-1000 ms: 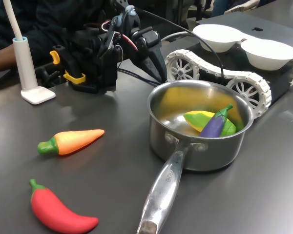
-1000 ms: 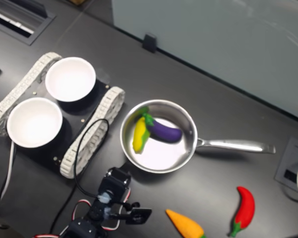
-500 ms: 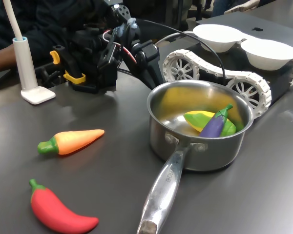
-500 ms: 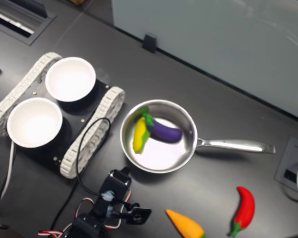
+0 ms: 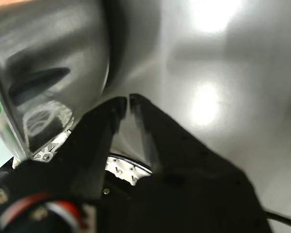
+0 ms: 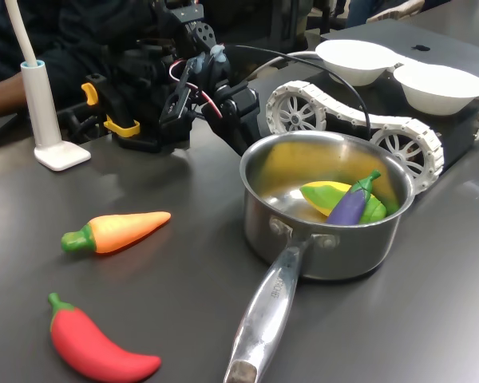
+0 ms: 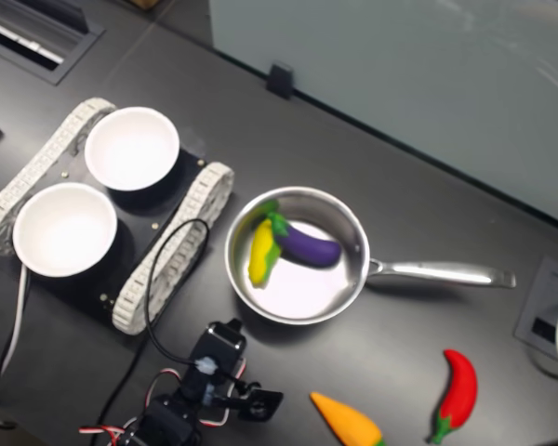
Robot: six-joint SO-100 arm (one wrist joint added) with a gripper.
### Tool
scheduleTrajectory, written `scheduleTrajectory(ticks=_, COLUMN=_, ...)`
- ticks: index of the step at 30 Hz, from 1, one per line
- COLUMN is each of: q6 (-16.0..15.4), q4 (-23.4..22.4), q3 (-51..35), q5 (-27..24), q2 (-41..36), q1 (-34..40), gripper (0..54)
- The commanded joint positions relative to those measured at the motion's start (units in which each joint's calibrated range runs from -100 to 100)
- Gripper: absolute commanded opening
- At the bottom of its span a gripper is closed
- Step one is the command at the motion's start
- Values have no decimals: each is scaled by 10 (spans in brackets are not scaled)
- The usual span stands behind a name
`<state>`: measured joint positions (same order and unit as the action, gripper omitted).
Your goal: Pick up the brinjal and place them in the pan
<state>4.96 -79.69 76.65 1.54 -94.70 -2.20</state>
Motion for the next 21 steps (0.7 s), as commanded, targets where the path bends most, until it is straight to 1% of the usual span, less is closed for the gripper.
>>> scheduleTrajectory(ticks=1, q6=1, q4=28, q3=-5, q5=-1, q2=-8, q1=-3, gripper=2)
scheduleTrajectory(ticks=7, q6=0, q4=28, q3=-5, q5=1, q2=-8, q1=-6, gripper=2)
scheduleTrajectory(ticks=16, q6=0, q4=28, q3=-5, q5=-9, q2=-8, q1=-18, gripper=2)
scheduleTrajectory(ticks=17, q6=0, q4=28, q3=-5, q5=-10, q2=-8, q1=-19, gripper=15)
scheduleTrajectory(ticks=21, q6=0, q4=28, q3=-5, q5=-10, q2=-8, q1=-19, gripper=38)
